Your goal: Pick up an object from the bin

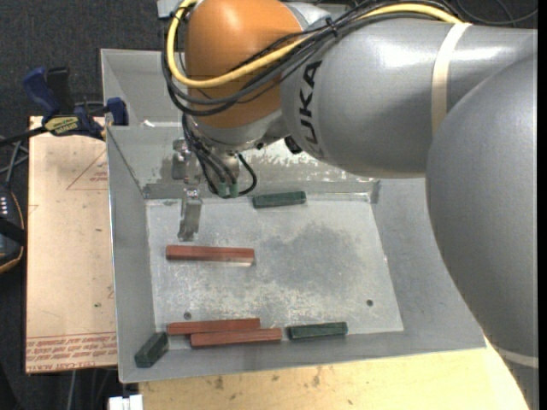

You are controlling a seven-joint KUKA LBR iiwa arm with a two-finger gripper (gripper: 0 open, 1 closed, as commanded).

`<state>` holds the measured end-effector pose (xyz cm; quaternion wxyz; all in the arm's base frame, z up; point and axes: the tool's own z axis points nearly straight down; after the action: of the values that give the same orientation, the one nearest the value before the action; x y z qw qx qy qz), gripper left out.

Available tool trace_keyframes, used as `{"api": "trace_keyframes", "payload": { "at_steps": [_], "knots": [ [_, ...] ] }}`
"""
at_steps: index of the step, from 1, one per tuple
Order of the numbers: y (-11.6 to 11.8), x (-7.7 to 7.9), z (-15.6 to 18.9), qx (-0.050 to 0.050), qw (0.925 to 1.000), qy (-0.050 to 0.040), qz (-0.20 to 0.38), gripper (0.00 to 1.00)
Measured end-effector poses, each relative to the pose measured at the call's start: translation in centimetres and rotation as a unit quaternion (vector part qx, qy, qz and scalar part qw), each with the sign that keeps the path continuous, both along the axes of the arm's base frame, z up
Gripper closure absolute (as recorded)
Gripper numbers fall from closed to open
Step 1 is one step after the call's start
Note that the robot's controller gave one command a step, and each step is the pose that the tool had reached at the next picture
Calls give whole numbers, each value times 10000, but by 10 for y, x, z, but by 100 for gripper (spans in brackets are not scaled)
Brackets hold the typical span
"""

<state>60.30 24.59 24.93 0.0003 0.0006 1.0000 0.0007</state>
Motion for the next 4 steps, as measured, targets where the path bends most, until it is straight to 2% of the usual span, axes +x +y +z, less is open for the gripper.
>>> {"api": "trace_keyframes", "payload": {
  "at_steps": [1,2,3,4],
  "knots": [
    [0,0,0,0,10000,0,1,0],
    [-10,-20,23,-13,9962,24,868,0],
    [-9,-14,-18,5,9858,-46,1679,0],
    [-20,-38,-82,-1,9783,-15,2072,0]
  ]
}}
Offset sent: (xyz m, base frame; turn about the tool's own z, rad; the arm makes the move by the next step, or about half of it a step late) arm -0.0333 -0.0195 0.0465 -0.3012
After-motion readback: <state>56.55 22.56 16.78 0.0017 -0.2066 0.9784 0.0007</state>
